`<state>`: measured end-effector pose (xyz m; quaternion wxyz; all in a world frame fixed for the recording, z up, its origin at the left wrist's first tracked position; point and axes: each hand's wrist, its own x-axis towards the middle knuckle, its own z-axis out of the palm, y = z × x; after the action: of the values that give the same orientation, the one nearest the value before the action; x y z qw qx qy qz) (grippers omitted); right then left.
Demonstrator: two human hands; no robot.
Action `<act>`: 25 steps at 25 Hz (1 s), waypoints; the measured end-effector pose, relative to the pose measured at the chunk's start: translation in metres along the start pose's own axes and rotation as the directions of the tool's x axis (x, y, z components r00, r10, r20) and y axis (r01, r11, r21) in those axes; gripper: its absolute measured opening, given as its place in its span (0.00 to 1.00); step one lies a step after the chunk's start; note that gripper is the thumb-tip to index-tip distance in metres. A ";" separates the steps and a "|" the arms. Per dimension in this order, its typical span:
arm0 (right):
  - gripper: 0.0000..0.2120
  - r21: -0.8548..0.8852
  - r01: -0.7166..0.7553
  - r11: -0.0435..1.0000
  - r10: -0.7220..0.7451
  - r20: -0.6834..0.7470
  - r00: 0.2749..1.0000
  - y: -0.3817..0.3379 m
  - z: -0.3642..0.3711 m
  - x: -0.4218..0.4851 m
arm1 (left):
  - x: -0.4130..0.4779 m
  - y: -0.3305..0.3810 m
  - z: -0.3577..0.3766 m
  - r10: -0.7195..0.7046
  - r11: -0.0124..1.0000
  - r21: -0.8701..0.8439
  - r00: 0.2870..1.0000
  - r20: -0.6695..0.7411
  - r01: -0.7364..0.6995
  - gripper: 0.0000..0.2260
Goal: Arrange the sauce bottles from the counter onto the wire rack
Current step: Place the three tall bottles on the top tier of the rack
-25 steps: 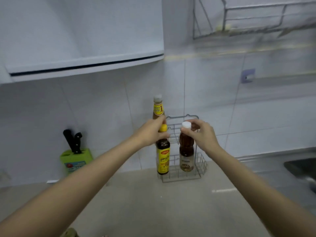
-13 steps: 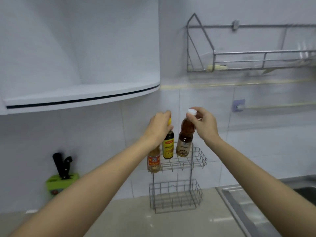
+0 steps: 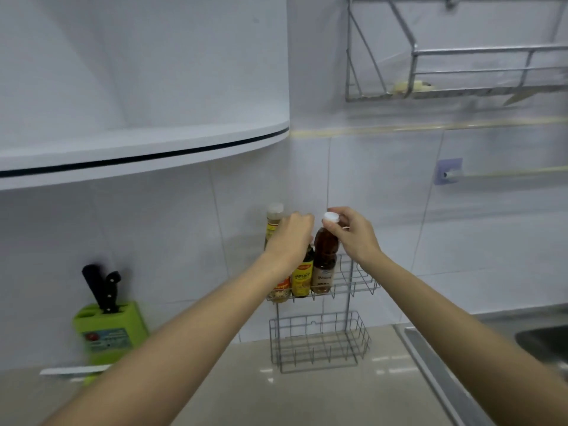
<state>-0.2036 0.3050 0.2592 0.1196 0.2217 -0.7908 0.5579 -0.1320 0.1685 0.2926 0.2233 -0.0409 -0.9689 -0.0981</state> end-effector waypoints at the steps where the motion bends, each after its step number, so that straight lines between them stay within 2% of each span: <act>1: 0.15 0.018 -0.022 1.000 0.022 0.012 1.000 0.002 0.001 0.000 | 0.000 0.000 0.002 -0.004 1.000 -0.004 1.000 0.002 0.004 0.05; 4: 0.14 0.040 -0.049 0.998 0.046 0.067 0.997 0.003 0.001 0.000 | 0.001 -0.001 0.003 -0.024 0.999 -0.024 1.000 0.000 0.024 0.08; 6: 0.13 0.014 -0.045 0.999 0.044 0.081 0.996 0.002 0.000 0.000 | 0.001 -0.002 0.004 -0.017 1.000 -0.001 1.000 -0.014 0.017 0.04; 9: 0.13 -0.024 -0.014 1.000 0.015 0.080 0.997 0.003 0.003 -0.004 | 0.001 -0.002 0.002 -0.016 0.999 0.040 0.999 -0.028 0.017 0.04; 13: 0.12 -0.068 0.020 0.998 -0.015 0.069 0.998 0.001 0.002 -0.007 | -0.002 -0.002 -0.004 -0.008 1.000 -0.030 0.999 -0.032 0.007 0.08; 17: 0.11 -0.144 0.045 0.988 -0.040 0.042 0.998 0.001 0.005 -0.011 | -0.004 -0.001 -0.004 0.016 1.000 -0.006 0.999 -0.052 -0.016 0.06; 25: 0.16 -0.143 -0.077 0.987 0.087 0.066 0.994 -0.005 0.001 -0.006 | -0.005 -0.001 -0.005 0.033 0.998 0.046 0.998 -0.044 -0.031 0.04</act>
<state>-0.1963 0.3045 0.2604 0.0832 0.2001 -0.8402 0.4971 -0.1252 0.1664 0.2944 0.2474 -0.0493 -0.9649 -0.0735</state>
